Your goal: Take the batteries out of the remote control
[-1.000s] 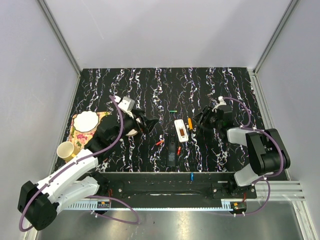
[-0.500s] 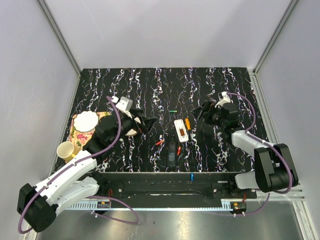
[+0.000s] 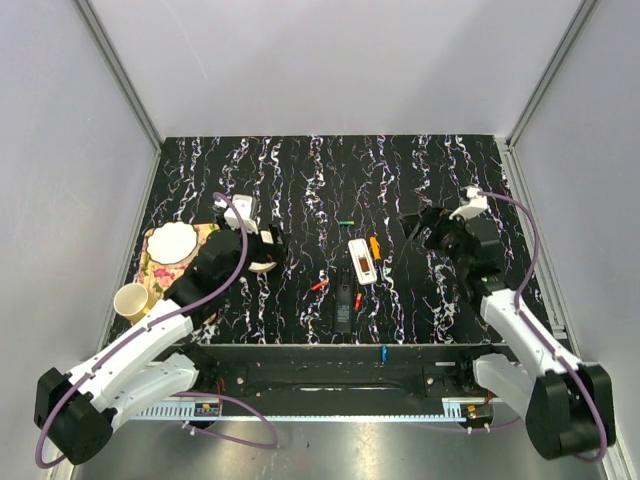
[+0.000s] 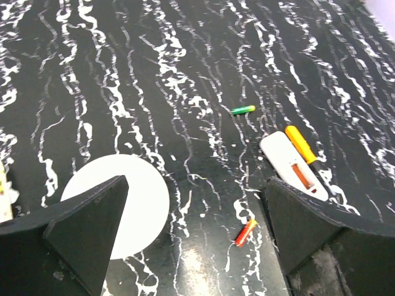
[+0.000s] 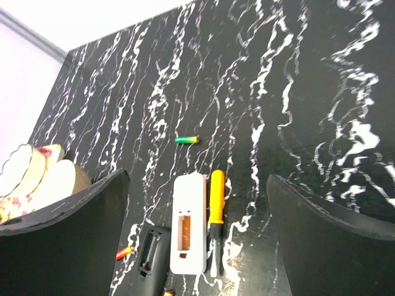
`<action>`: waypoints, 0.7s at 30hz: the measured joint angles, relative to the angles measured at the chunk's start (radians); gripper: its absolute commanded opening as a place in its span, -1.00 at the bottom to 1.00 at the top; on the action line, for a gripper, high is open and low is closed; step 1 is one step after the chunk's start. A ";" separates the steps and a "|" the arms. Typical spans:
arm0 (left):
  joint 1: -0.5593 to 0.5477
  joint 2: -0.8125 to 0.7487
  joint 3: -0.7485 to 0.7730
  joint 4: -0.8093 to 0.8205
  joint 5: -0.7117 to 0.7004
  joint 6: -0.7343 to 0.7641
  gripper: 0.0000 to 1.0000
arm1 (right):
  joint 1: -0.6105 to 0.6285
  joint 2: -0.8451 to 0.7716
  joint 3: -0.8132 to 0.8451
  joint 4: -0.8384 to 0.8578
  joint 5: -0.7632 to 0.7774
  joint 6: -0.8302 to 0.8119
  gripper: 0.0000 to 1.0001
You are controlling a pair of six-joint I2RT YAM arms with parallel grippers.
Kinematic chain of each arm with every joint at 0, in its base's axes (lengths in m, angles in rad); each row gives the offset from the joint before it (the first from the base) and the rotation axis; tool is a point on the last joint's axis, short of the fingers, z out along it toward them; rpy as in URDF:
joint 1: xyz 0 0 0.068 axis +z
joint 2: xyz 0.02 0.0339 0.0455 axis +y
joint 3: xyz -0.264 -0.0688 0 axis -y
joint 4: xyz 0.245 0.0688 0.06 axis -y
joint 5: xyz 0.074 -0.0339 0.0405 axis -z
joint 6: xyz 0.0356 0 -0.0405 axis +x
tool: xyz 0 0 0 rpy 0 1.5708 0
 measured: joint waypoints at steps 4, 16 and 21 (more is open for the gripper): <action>0.000 -0.001 0.003 -0.046 -0.093 -0.011 0.98 | 0.000 -0.158 -0.039 -0.054 0.097 -0.039 0.99; 0.000 -0.173 -0.026 -0.097 -0.272 -0.026 0.98 | 0.000 -0.514 -0.200 -0.110 0.374 -0.061 0.99; 0.000 -0.234 -0.056 -0.097 -0.312 -0.011 0.98 | 0.000 -0.490 -0.261 -0.058 0.407 -0.088 0.99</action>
